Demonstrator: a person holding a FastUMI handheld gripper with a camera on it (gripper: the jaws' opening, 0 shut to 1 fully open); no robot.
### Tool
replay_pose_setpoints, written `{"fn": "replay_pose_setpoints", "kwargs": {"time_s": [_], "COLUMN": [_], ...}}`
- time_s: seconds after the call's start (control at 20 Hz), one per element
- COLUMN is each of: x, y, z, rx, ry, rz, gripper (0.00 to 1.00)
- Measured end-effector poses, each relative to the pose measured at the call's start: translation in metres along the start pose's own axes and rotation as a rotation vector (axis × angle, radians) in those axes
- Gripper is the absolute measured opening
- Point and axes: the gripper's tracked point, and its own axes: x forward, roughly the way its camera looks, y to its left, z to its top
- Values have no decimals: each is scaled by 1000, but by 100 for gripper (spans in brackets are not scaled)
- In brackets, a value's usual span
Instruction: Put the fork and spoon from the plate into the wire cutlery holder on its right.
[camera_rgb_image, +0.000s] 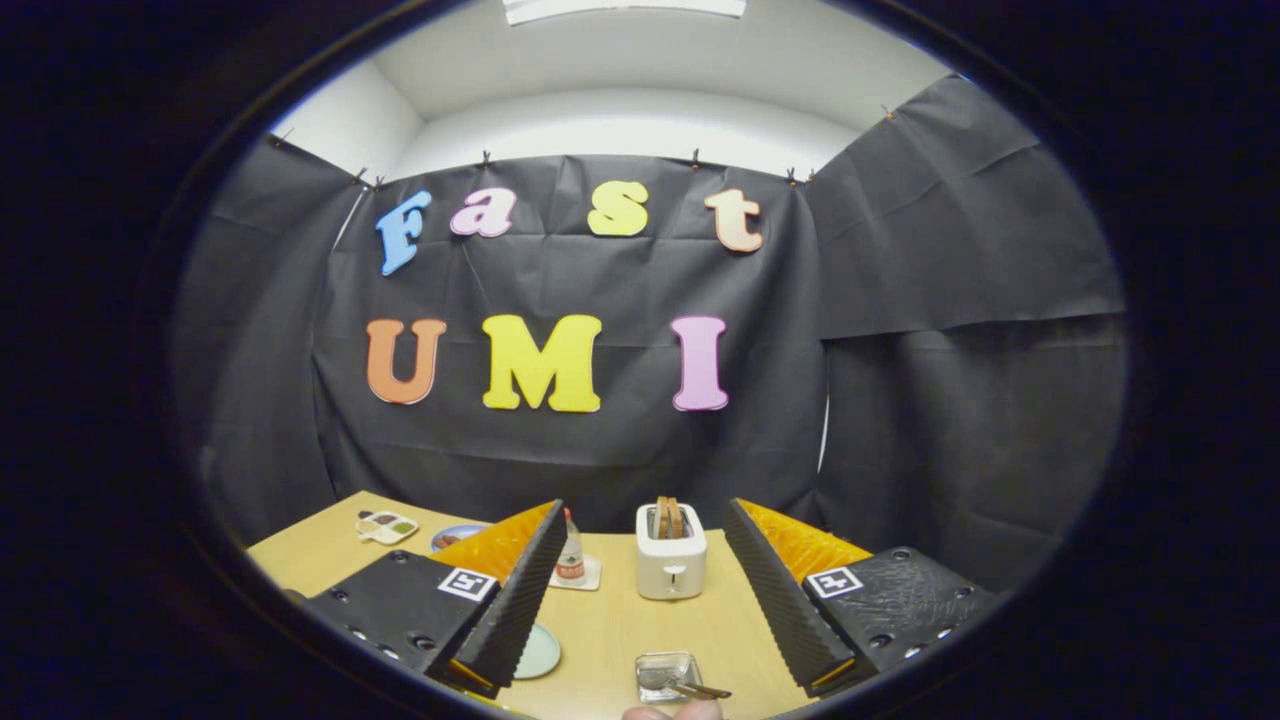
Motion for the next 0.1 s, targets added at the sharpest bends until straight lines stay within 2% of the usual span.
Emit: {"fn": "replay_pose_setpoints", "kwargs": {"time_s": [0.1], "x": [2], "y": [5], "z": [0], "rx": [5], "ry": [6], "rz": [7], "gripper": [97]}}
